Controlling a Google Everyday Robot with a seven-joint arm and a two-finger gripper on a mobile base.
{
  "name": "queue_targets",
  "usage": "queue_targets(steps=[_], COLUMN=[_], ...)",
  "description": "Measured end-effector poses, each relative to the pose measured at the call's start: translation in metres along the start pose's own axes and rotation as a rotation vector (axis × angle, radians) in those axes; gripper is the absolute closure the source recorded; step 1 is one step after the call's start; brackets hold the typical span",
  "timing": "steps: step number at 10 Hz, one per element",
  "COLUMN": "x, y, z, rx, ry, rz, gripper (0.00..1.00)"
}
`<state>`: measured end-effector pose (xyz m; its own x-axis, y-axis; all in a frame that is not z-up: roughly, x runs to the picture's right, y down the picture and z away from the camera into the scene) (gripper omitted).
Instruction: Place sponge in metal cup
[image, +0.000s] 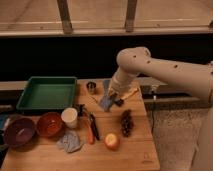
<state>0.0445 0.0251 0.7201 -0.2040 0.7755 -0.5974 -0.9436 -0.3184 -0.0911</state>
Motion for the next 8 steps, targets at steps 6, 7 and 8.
queue_targets(steps=[6, 7, 8], x=[-0.048, -0.050, -0.050], y=[0.073, 0.077, 0.075], z=[-0.042, -0.044, -0.044], rx=[-0.112, -0.121, -0.120], ry=[-0.122, -0.121, -0.121], rz=[-0.152, -0.161, -0.159], gripper=[1.00, 1.00, 1.00])
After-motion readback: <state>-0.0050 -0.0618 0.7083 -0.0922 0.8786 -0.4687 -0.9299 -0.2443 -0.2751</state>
